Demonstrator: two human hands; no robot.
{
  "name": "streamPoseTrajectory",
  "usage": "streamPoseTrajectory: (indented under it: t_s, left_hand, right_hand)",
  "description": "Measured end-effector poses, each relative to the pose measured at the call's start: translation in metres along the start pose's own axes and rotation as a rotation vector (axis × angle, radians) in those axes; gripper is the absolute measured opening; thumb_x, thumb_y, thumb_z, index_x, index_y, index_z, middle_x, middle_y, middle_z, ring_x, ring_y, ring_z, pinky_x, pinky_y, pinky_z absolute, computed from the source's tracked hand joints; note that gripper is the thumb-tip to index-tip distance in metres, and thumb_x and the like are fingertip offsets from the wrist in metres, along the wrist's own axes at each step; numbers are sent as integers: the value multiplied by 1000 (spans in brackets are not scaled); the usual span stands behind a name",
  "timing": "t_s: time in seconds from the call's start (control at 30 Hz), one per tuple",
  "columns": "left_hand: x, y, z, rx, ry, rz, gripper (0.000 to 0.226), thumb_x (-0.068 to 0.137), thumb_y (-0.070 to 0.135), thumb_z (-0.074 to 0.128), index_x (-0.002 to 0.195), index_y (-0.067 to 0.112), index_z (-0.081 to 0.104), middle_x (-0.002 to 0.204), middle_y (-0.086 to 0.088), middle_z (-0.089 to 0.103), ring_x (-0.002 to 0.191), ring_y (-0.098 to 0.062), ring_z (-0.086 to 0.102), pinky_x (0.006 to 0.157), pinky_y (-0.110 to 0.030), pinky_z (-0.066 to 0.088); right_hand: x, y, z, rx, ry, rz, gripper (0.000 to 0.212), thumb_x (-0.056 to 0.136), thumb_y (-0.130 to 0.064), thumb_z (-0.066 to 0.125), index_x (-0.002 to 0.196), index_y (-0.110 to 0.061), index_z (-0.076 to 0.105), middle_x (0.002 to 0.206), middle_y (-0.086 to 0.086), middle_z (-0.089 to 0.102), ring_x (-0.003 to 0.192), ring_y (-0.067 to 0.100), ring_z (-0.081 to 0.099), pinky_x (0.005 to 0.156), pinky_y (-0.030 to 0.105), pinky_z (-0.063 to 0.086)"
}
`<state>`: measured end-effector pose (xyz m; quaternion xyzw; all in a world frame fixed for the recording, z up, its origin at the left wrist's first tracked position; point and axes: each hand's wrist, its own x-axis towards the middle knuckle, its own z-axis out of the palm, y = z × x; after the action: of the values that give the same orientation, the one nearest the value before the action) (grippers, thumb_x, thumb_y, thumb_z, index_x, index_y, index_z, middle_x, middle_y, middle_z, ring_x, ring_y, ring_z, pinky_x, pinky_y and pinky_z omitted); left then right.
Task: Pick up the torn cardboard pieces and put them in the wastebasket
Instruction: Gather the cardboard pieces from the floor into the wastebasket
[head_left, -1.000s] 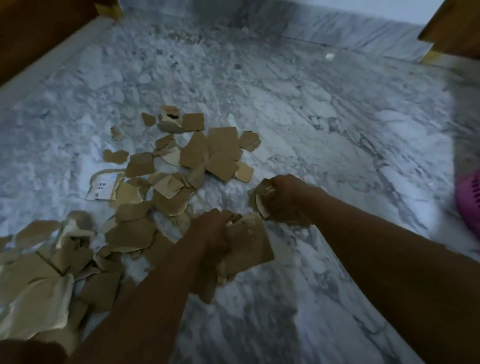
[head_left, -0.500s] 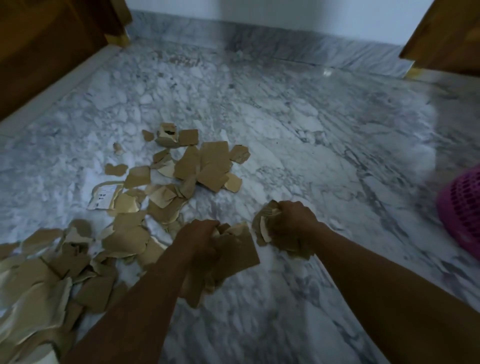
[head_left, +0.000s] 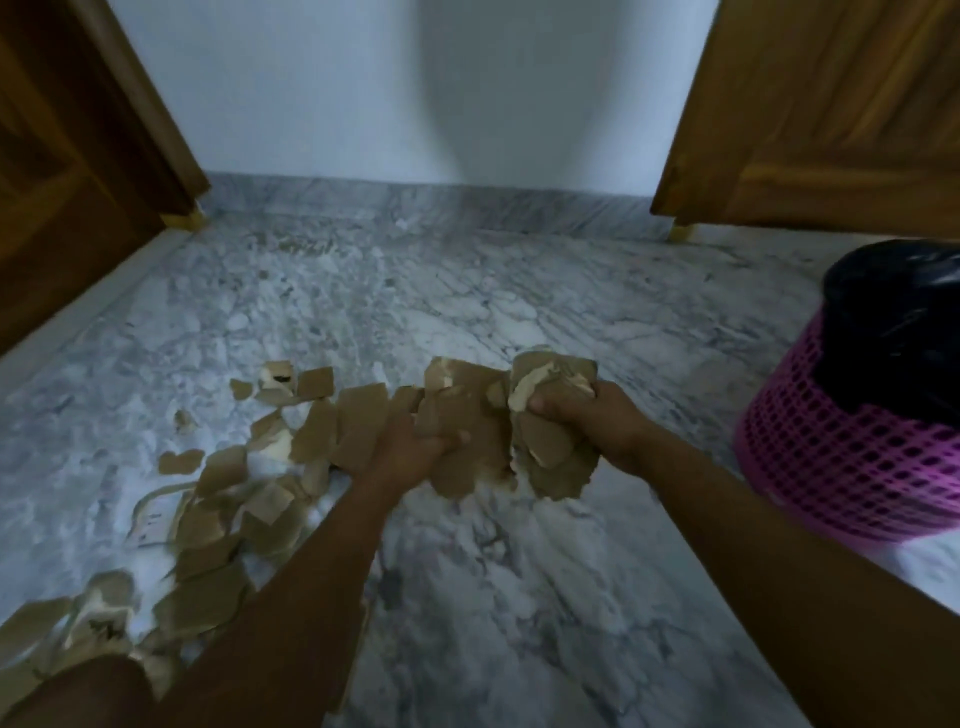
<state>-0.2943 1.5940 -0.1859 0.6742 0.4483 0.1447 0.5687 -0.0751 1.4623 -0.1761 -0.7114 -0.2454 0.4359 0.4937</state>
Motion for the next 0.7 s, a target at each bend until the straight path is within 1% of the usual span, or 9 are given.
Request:
streamPoseTrajectory:
  t_s: [0.03,0.1,0.23,0.3,0.4,0.47,0.57,0.63,0.7]
  left_hand:
    - [4,26,16,-47,-48,29,50,67,33,89,112,25,67,109,-1,73,97,-17,71,85,-41,59]
    - [12,75,47,-101,-148,105,42,74,31,85,112,31,67,113,2,72,103,-16,69,89,-38,57]
    - [15,164,111,-118,-331,206,45,82,35,77,124,24,65,119,-2,71,108,-21,68,95,-45,55]
    - [14,201,149,-144,-391,224,49,84,38,74,128,20,62,119,-6,70,108,-25,68,94,-46,55]
    - [6,247,201,-132,-417,217,44,87,40,64,127,21,59,115,-11,68,100,-30,67,80,-43,59]
    - [0,277,249,-76,-505,323,35,88,39,59,117,21,63,109,-11,69,94,-29,69,72,-41,61]
    - [-3,305,306,-53,-480,393,14,94,21,62,108,21,57,94,4,63,80,-9,62,62,-21,55]
    - [5,309,338,14,-441,437,25,93,19,64,113,26,50,95,12,57,85,-4,58,75,-25,52]
    - [12,305,363,87,-461,459,36,91,26,66,123,25,50,109,8,60,103,-15,60,92,-36,52]
  right_hand:
    - [-4,-10,-10,34,23,-14,73,53,-47,93,118,-21,71,109,-1,75,100,18,72,87,40,60]
    - [-13,-28,-38,98,64,-52,76,53,-49,92,121,-22,69,113,0,74,102,20,72,90,43,59]
    - [-44,-62,-115,190,156,-119,42,81,-36,78,121,-27,67,115,0,73,103,19,71,88,39,58]
    - [-56,-75,-165,199,264,-140,42,82,-39,74,122,-28,66,115,0,72,102,20,70,89,42,58]
    - [-72,-83,-223,215,429,-99,81,72,-57,70,142,-24,46,133,5,60,111,26,64,95,48,54]
    - [-95,-84,-267,237,543,-123,71,80,-53,67,140,-24,42,127,4,59,109,23,61,97,46,53]
    - [-118,-74,-323,212,696,-176,46,89,-34,66,130,-23,47,116,-1,59,102,16,59,90,36,51]
    - [-125,-65,-351,163,764,-202,42,89,-26,67,127,-22,49,117,1,60,102,18,59,85,35,50]
    - [-128,-53,-371,61,804,-189,45,90,-25,67,130,-20,48,122,5,60,108,23,59,89,37,51]
